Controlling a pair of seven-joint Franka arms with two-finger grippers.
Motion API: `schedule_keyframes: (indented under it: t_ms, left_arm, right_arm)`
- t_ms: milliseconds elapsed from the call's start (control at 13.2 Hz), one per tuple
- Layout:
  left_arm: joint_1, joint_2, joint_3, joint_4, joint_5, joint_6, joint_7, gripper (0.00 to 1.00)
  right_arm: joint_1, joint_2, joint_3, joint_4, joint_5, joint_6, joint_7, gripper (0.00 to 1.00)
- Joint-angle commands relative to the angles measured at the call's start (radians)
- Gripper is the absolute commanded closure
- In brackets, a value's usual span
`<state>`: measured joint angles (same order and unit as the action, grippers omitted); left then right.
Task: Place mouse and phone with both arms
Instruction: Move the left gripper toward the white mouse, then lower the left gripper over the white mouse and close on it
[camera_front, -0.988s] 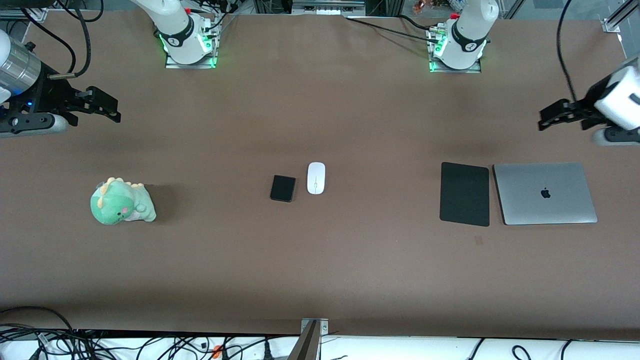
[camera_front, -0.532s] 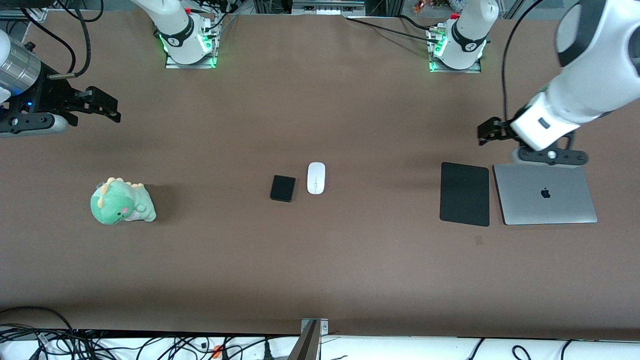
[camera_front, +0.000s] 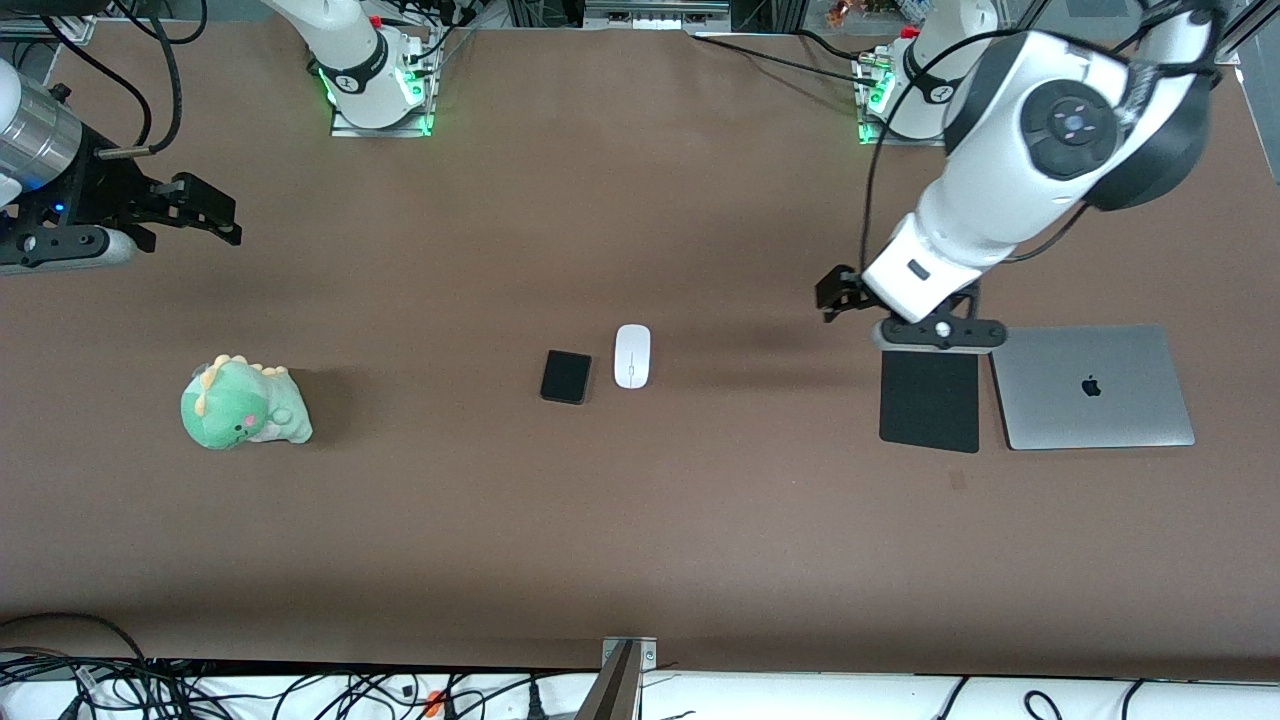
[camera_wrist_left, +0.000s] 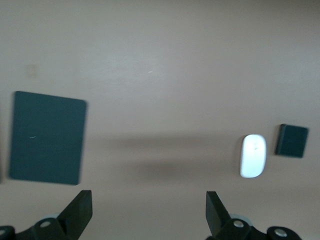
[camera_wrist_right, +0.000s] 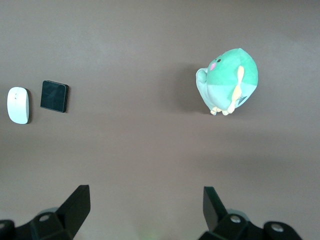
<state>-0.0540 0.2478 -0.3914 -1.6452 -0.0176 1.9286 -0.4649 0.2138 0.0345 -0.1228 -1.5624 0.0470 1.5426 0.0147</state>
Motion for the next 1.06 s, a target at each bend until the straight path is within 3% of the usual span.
schedule_keyframes:
  t_ms: [0,304,684,988]
  left_arm:
    - [-0.073,0.062,-0.004,0.013,0.054,0.082,-0.124,0.0]
    - [-0.168,0.149,-0.003,0.015,0.131,0.214,-0.311,0.0]
    - [-0.286,0.312,0.008,0.016,0.358,0.384,-0.558,0.0]
    - [-0.369,0.447,0.017,0.123,0.553,0.394,-0.757,0.0]
  right_arm:
    - [0.001,0.008,-0.003,0.022,-0.01,-0.007,0.001,0.0]
    - [0.001,0.011,-0.001,0.022,-0.026,-0.007,0.004,0.0]
    - [0.001,0.013,-0.001,0.022,-0.018,-0.006,0.007,0.0]
    - [0.001,0.021,-0.001,0.022,-0.015,-0.002,0.008,0.0]
